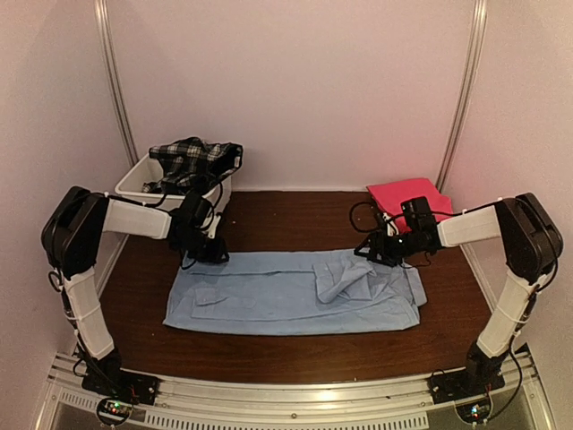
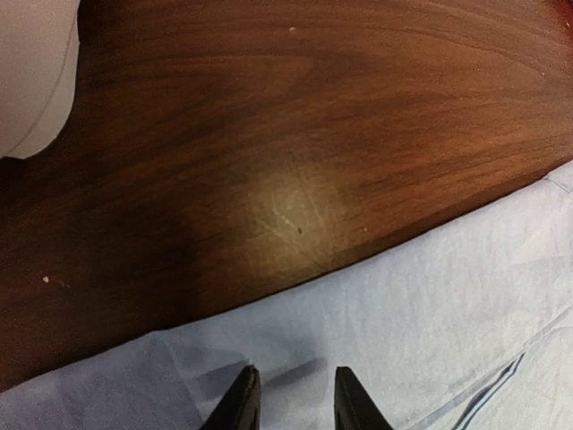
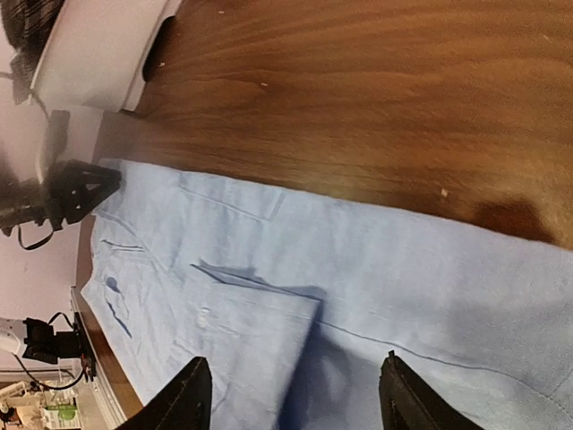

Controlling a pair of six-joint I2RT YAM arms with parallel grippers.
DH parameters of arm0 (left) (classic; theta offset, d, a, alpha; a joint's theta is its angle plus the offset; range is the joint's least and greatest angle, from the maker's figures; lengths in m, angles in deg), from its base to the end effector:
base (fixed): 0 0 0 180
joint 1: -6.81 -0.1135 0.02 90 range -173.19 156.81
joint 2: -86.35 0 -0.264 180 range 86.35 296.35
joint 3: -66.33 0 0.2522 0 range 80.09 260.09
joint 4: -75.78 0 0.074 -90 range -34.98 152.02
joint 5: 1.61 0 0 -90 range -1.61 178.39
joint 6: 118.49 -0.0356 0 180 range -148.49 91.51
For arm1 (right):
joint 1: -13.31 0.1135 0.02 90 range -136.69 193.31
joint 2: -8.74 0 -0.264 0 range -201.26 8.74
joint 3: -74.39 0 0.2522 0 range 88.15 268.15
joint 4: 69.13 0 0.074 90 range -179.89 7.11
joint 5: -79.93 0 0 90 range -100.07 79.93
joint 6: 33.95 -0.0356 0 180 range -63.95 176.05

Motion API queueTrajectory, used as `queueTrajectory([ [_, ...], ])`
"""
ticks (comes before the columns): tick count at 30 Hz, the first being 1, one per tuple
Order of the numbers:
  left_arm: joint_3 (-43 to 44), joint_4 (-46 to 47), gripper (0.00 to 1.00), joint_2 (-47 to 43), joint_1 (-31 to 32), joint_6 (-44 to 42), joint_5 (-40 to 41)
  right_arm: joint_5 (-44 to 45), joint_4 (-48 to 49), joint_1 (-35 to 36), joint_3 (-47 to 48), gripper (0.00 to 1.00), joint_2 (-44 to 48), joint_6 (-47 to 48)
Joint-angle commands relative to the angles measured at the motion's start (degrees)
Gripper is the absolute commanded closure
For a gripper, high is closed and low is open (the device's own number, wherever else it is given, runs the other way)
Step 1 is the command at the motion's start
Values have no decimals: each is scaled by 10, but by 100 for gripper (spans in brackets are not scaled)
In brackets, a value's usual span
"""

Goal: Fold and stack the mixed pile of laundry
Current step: Move the rectangle-folded T-shirt to the center of the board, then adjust the rectangle-folded T-shirt at the center of the board.

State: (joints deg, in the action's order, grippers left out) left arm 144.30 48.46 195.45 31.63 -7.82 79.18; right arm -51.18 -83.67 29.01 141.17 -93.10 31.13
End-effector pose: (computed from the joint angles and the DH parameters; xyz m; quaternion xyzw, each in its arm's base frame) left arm 0.3419 -0.1644 0.1396 0.0565 0.9578 -0.1760 0.2200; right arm 0.3267 0.1161 0.1502 -0.0502 0.8856 0.4212 0.1888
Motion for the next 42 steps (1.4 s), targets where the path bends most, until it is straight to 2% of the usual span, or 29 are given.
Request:
queueTrajectory([
  [1,30,-11,70,-16,10,-29,-21,-61,-33,16,44,36,44,53],
  [4,27,-6,70,-43,22,-49,-21,-56,-90,30,43,38,56,84],
  [10,40,48,69,-73,80,-69,-68,-47,-115,104,-28,51,113,88],
  [13,85,63,69,-42,110,-63,-95,-49,-96,139,-78,59,140,57],
  [17,184,53,69,38,148,-72,-126,-43,-70,163,-149,62,180,26],
  [22,289,29,69,117,187,-111,-178,-62,-40,172,-215,59,233,13],
  [25,316,21,69,141,191,-110,-188,-42,-34,171,-219,47,286,4],
  [29,307,27,69,131,191,-105,-179,26,-25,137,-202,33,338,-14],
  [33,292,23,69,114,191,-102,-151,37,-14,82,-165,36,291,-19],
  [42,224,65,63,48,191,-99,-98,5,19,73,-136,40,174,-5],
])
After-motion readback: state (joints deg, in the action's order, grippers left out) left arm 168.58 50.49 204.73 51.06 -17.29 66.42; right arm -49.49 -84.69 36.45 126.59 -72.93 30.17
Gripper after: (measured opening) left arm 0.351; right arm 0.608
